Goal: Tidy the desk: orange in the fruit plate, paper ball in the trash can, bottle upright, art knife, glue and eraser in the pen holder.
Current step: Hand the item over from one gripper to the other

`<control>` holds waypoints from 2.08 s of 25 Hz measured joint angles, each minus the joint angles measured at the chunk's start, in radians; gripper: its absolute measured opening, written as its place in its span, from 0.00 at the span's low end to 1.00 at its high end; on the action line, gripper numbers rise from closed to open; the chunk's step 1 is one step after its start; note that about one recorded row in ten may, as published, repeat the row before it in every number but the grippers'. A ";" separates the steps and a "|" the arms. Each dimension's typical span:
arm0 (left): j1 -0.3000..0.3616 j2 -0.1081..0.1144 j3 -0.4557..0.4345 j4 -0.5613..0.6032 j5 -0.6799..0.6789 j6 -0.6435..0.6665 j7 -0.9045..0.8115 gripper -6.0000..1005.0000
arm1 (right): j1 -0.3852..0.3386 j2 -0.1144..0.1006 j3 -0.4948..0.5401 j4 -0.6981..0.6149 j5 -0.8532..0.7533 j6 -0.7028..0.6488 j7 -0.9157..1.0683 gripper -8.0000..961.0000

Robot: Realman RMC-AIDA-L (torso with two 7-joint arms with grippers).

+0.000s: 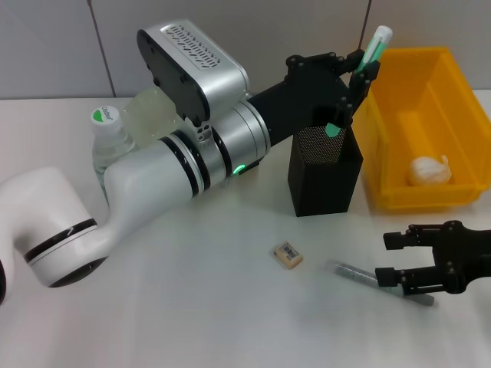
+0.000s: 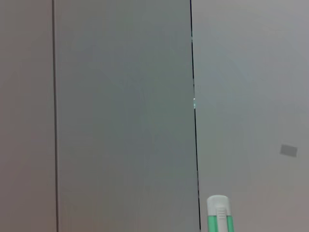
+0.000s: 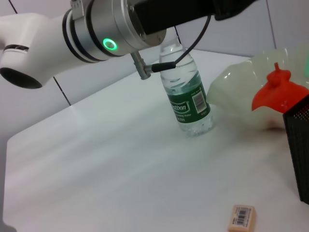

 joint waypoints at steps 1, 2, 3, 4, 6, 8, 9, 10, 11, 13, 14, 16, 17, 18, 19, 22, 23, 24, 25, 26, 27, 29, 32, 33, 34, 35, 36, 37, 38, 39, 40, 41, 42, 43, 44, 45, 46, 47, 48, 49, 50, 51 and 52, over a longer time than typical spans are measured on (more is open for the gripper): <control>0.000 0.000 0.001 0.000 0.000 -0.001 0.002 0.21 | 0.002 0.001 0.000 0.000 0.000 0.000 0.000 0.82; 0.000 0.000 0.002 0.000 0.000 -0.002 0.003 0.21 | 0.003 0.003 0.000 0.000 0.000 0.000 0.001 0.82; 0.001 0.000 0.002 0.000 0.000 -0.002 0.003 0.21 | 0.004 0.004 0.000 0.000 0.000 0.000 0.001 0.82; 0.001 0.000 0.003 0.000 0.000 -0.002 0.003 0.21 | 0.004 0.005 0.000 0.000 0.000 0.000 0.001 0.82; 0.003 0.000 0.003 0.000 -0.001 -0.002 0.003 0.21 | 0.005 0.006 0.000 0.000 0.000 0.001 0.002 0.82; 0.004 0.000 0.003 0.001 -0.002 -0.002 0.003 0.21 | 0.006 0.007 0.000 0.000 0.000 0.002 0.002 0.82; 0.004 0.000 0.003 0.001 -0.002 -0.002 0.003 0.21 | 0.007 0.007 0.000 0.000 0.000 0.002 0.002 0.82; 0.004 0.000 0.003 0.001 -0.002 -0.002 0.003 0.21 | 0.008 0.008 0.000 0.001 0.000 0.002 0.002 0.82; 0.004 0.000 0.003 0.002 -0.002 -0.002 0.003 0.21 | 0.008 0.008 0.000 0.003 0.000 0.002 0.002 0.82; 0.004 0.000 0.002 0.002 -0.002 -0.002 0.003 0.21 | 0.010 0.008 0.000 0.008 0.000 0.003 0.002 0.82; 0.005 0.000 0.002 0.002 -0.003 -0.002 0.003 0.21 | 0.010 0.008 0.000 0.009 0.000 0.004 0.002 0.82; 0.006 0.000 0.000 0.002 -0.006 0.000 0.003 0.21 | 0.007 0.010 0.001 0.010 0.002 0.012 0.002 0.82; 0.006 0.000 0.000 0.002 -0.008 0.001 0.003 0.21 | 0.004 0.011 0.003 0.010 0.004 0.017 0.001 0.82; 0.007 0.000 -0.001 0.002 -0.010 0.002 0.003 0.21 | 0.003 0.014 0.006 0.011 0.006 0.021 -0.001 0.82; 0.008 0.000 -0.002 0.002 -0.011 0.003 0.003 0.21 | 0.001 0.017 0.009 0.012 0.008 0.026 -0.004 0.82; 0.008 0.000 -0.004 0.002 -0.012 0.006 0.003 0.21 | 0.000 0.024 0.012 0.013 0.015 0.034 -0.007 0.82; 0.008 0.000 -0.005 0.002 -0.012 0.006 0.003 0.21 | -0.001 0.025 0.012 0.013 0.017 0.036 -0.008 0.82; 0.009 0.000 -0.005 0.002 -0.012 0.006 0.003 0.21 | -0.001 0.027 0.012 0.013 0.020 0.039 -0.008 0.82; 0.009 0.000 -0.005 0.002 -0.012 0.007 0.003 0.21 | -0.001 0.028 0.013 0.013 0.022 0.040 -0.008 0.82; 0.010 0.000 -0.006 0.002 -0.012 0.009 0.003 0.21 | -0.001 0.029 0.013 0.014 0.023 0.040 -0.008 0.82; 0.011 0.000 -0.006 0.001 -0.012 0.011 0.003 0.21 | -0.002 0.030 0.014 0.014 0.025 0.041 -0.008 0.82; 0.015 0.000 -0.006 0.001 -0.016 0.021 0.003 0.22 | -0.004 0.032 0.015 0.014 0.034 0.041 -0.009 0.82; 0.029 0.000 -0.006 0.001 -0.032 0.052 0.003 0.22 | -0.022 0.032 0.015 0.012 0.078 0.041 -0.014 0.82; 0.038 0.000 -0.004 0.000 -0.040 0.066 0.003 0.22 | -0.032 0.030 0.015 0.011 0.099 0.039 -0.020 0.82; 0.049 0.000 -0.003 0.001 -0.043 0.085 0.003 0.22 | -0.042 0.027 0.016 0.011 0.125 0.036 -0.026 0.82; 0.061 0.000 -0.001 0.000 -0.044 0.100 0.003 0.22 | -0.051 0.025 0.015 0.011 0.147 0.032 -0.031 0.82; 0.073 0.000 0.000 0.000 -0.045 0.117 0.003 0.22 | -0.058 0.022 0.016 0.011 0.165 0.030 -0.035 0.82; 0.092 0.000 0.000 0.000 -0.045 0.139 0.003 0.22 | -0.066 0.020 0.016 0.012 0.182 0.029 -0.039 0.82; 0.107 0.000 0.001 0.000 -0.045 0.155 0.003 0.22 | -0.073 0.017 0.015 0.012 0.197 0.028 -0.044 0.82; 0.129 0.000 0.001 0.000 -0.043 0.184 0.003 0.22 | -0.081 0.016 0.015 0.013 0.211 0.026 -0.051 0.82; 0.129 0.000 0.001 0.000 -0.043 0.184 0.003 0.22 | -0.088 0.015 0.015 0.013 0.219 0.026 -0.055 0.82; 0.156 0.000 0.001 0.000 -0.038 0.219 0.003 0.22 | -0.095 0.014 0.016 0.012 0.228 0.025 -0.058 0.82; 0.184 0.000 0.001 -0.002 -0.033 0.255 0.003 0.22 | -0.101 0.012 0.017 0.011 0.235 0.024 -0.061 0.82; 0.197 0.000 0.001 -0.004 -0.031 0.270 0.003 0.22 | -0.107 0.010 0.021 0.010 0.242 0.023 -0.064 0.82; 0.229 0.001 0.001 -0.015 -0.030 0.309 0.003 0.22 | -0.113 0.007 0.026 0.009 0.249 0.022 -0.068 0.82; 0.237 0.001 0.001 -0.022 -0.029 0.325 0.003 0.22 | -0.119 0.004 0.036 0.011 0.257 0.017 -0.075 0.82; 0.249 0.001 0.001 -0.034 -0.029 0.350 0.003 0.22 | -0.124 0.002 0.050 0.014 0.267 0.009 -0.086 0.82; 0.256 0.001 0.001 -0.049 -0.028 0.371 0.002 0.22 | -0.129 0.001 0.065 0.017 0.280 0.000 -0.097 0.82; 0.262 0.002 0.002 -0.068 -0.026 0.395 0.000 0.22 | -0.133 0.000 0.081 0.020 0.293 -0.013 -0.109 0.82; 0.264 0.003 0.002 -0.082 -0.021 0.414 -0.005 0.22 | -0.137 0.000 0.098 0.022 0.311 -0.030 -0.124 0.82; 0.265 0.004 0.003 -0.097 -0.012 0.431 -0.011 0.22 | -0.141 0.000 0.112 0.025 0.332 -0.048 -0.142 0.82; 0.266 0.005 0.003 -0.110 0.002 0.448 -0.022 0.22 | -0.145 -0.001 0.125 0.030 0.354 -0.064 -0.157 0.82; 0.267 0.005 0.004 -0.123 0.021 0.466 -0.036 0.22 | -0.147 -0.003 0.135 0.036 0.375 -0.079 -0.171 0.82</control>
